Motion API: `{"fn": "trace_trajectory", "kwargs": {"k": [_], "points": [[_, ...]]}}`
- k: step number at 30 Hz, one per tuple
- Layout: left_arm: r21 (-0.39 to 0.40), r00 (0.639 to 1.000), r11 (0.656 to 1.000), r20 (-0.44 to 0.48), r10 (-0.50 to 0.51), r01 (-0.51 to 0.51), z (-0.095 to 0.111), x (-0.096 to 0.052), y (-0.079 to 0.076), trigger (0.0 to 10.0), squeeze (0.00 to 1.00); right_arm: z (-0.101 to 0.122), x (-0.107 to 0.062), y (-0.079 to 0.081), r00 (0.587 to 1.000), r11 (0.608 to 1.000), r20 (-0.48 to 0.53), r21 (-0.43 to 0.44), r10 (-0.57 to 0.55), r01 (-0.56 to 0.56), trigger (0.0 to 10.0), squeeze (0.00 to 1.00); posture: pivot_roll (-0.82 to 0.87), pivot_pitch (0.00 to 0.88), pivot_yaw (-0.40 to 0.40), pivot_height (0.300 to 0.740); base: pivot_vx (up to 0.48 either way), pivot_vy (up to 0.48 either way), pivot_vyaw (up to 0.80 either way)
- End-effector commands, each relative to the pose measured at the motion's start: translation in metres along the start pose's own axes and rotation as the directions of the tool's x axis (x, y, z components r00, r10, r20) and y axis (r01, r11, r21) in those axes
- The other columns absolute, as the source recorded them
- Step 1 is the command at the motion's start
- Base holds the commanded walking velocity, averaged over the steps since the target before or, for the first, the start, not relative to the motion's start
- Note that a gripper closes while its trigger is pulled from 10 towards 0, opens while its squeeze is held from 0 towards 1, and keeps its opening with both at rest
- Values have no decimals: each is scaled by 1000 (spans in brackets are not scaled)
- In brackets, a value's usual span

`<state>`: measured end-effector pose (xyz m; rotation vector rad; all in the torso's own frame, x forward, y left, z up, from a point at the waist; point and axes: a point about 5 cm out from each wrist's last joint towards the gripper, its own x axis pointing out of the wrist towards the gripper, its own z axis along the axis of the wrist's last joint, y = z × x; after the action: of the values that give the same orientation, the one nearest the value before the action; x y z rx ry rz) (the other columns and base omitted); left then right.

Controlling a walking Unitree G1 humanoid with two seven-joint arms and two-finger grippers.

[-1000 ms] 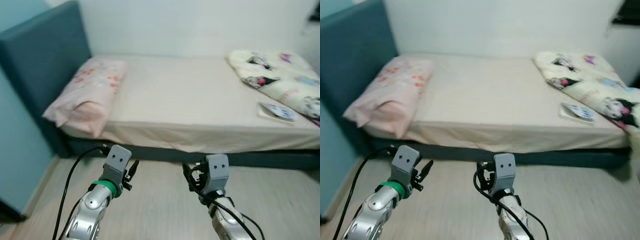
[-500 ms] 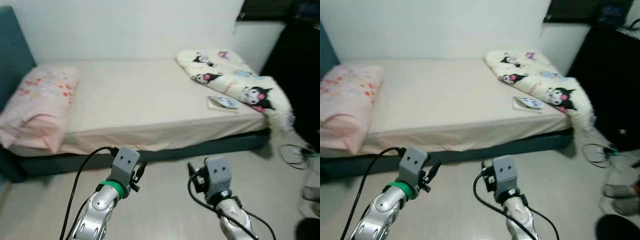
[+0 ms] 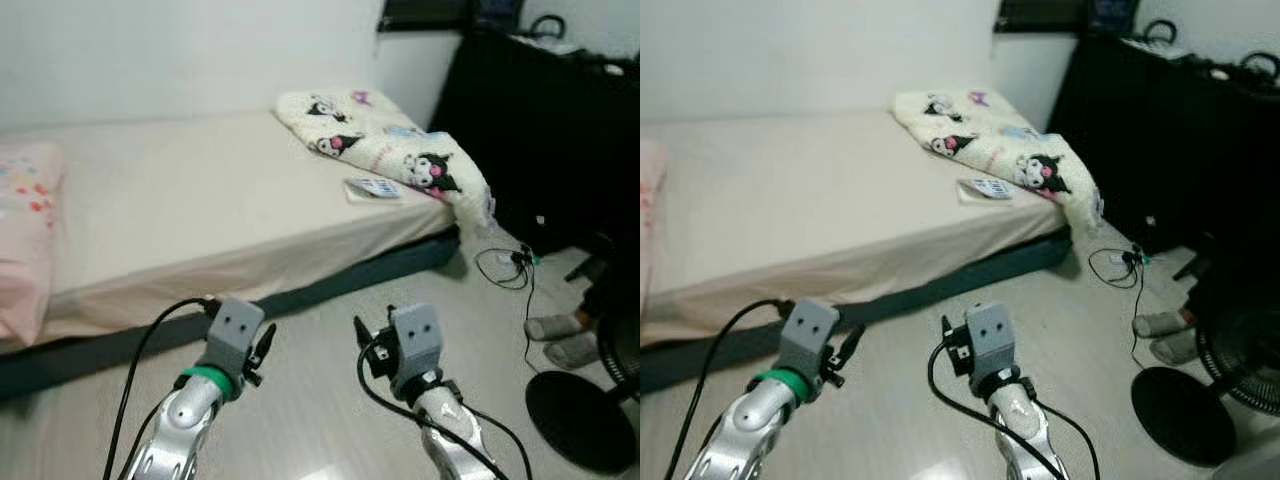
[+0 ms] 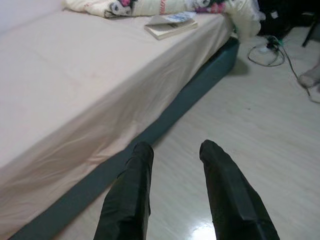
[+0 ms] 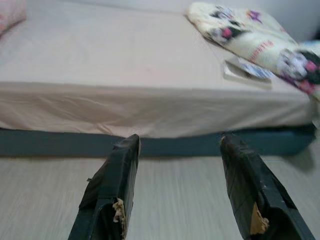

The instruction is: Clean up the room

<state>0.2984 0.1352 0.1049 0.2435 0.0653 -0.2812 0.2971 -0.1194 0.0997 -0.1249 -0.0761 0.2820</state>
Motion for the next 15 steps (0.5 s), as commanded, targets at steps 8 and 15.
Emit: {"fn": "trace_trajectory", "kwargs": {"k": [8,15], "points": [[-20,999,999,13,-34,34,4,6,-13,10000,0,-5,-6,-13,998,998,-15,34,-60,60,10000,0,-96,60,31,715,0,0,-800],[-16,1000,1000,10,-6,7,3,8,-9,10000,0,-5,-5,-8,999,998,-10,41,-50,50,10000,0,-94,59,34,715,378,0,-114]]}}
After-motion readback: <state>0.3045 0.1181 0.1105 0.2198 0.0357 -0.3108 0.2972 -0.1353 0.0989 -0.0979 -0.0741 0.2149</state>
